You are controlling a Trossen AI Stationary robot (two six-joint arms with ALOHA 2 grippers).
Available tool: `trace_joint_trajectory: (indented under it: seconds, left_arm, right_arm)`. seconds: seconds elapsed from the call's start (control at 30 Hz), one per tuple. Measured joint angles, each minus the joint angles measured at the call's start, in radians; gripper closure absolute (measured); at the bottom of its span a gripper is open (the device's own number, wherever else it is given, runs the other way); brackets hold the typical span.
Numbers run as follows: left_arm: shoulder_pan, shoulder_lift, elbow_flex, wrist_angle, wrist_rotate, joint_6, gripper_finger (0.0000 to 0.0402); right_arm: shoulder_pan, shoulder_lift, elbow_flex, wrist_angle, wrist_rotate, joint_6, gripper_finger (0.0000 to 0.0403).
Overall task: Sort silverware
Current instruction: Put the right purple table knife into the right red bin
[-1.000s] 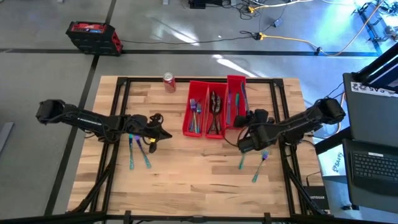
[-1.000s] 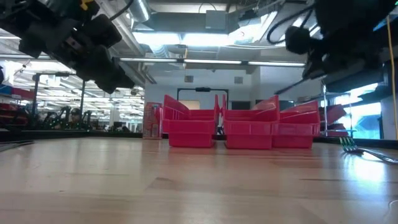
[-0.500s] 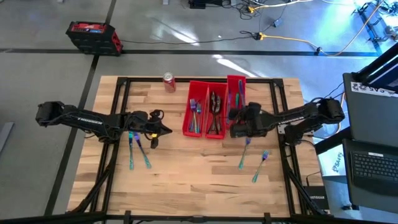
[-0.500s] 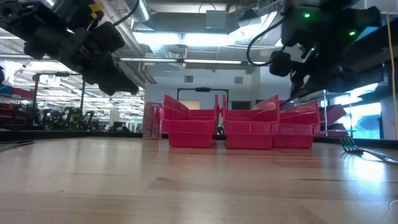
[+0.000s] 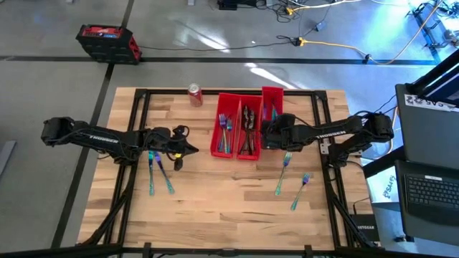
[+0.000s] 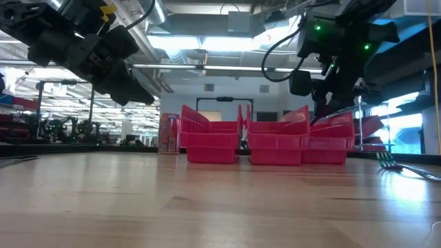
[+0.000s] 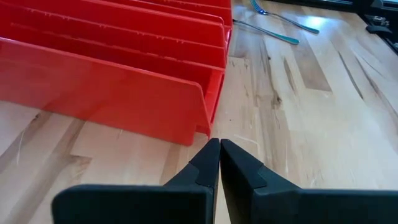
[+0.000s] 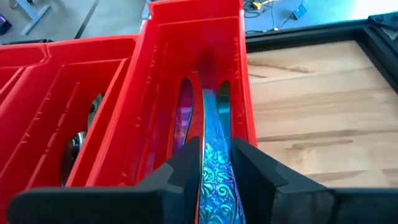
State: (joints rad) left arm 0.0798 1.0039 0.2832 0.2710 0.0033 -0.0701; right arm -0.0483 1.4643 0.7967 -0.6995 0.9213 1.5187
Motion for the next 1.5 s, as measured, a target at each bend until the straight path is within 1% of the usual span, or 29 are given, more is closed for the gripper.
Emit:
trace_joint_trajectory:
  seconds: [0.23, 0.4, 0.47, 0.63, 0.73, 0.83, 0.93, 1.0, 1.03, 1.17, 1.23, 1.3, 1.37, 1.47, 1.5]
  left_arm:
    - [0.000, 0.000, 0.000, -0.008, 0.000, 0.003, 0.0402]
    - [0.000, 0.000, 0.000, -0.008, 0.000, 0.003, 0.0402]
    - [0.000, 0.000, 0.000, -0.013, 0.000, 0.014, 0.0402]
    - [0.000, 0.000, 0.001, -0.030, 0.004, 0.028, 0.0402]
    - [0.000, 0.000, 0.001, -0.030, 0.017, 0.078, 0.0402]
    - [0.000, -0.002, 0.001, -0.032, 0.038, 0.128, 0.0402]
    - [-0.004, -0.013, 0.001, -0.040, 0.061, 0.121, 0.0402]
    - [-0.017, -0.038, 0.001, -0.072, 0.062, 0.136, 0.0402]
    - [-0.025, -0.057, 0.001, -0.107, 0.062, 0.164, 0.0402]
    - [-0.046, -0.147, 0.001, -0.228, 0.064, 0.286, 0.0402]
    - [-0.061, -0.189, 0.001, -0.282, 0.057, 0.293, 0.0402]
    - [-0.078, -0.220, 0.001, -0.334, 0.031, 0.273, 0.0402]
    - [-0.097, -0.248, 0.003, -0.397, -0.010, 0.230, 0.0402]
    - [-0.129, -0.267, 0.034, -0.557, -0.092, 0.175, 0.0402]
    - [-0.142, -0.267, 0.038, -0.564, -0.122, 0.136, 0.0402]
  right_arm:
    - [0.000, 0.000, 0.000, -0.004, 0.000, -0.011, 0.0283]
    - [0.002, 0.000, 0.004, 0.000, 0.000, -0.050, 0.0277]
    - [0.002, 0.000, 0.026, -0.007, -0.010, -0.112, 0.0277]
    - [0.003, 0.000, 0.136, -0.053, -0.017, -0.299, 0.0276]
    - [0.003, 0.000, 0.233, -0.145, -0.011, -0.392, 0.0276]
    - [0.003, 0.000, 0.332, -0.244, -0.018, -0.442, 0.0276]
    - [0.009, 0.000, 0.409, -0.261, -0.060, -0.529, 0.0276]
    - [0.028, -0.001, 0.441, -0.203, -0.119, -0.632, 0.0276]
    - [0.045, -0.001, 0.449, -0.146, -0.152, -0.698, 0.0276]
    - [0.120, -0.001, 0.444, 0.188, -0.325, -0.928, 0.0276]
    - [0.163, -0.001, 0.418, 0.360, -0.429, -1.002, 0.0276]
    - [0.206, 0.000, 0.395, 0.481, -0.497, -1.065, 0.0276]
    - [0.245, 0.000, 0.383, 0.542, -0.505, -1.105, 0.0276]
    - [0.288, 0.000, 0.366, 0.557, -0.477, -1.108, 0.0276]
    - [0.295, 0.000, 0.358, 0.559, -0.469, -1.108, 0.0276]
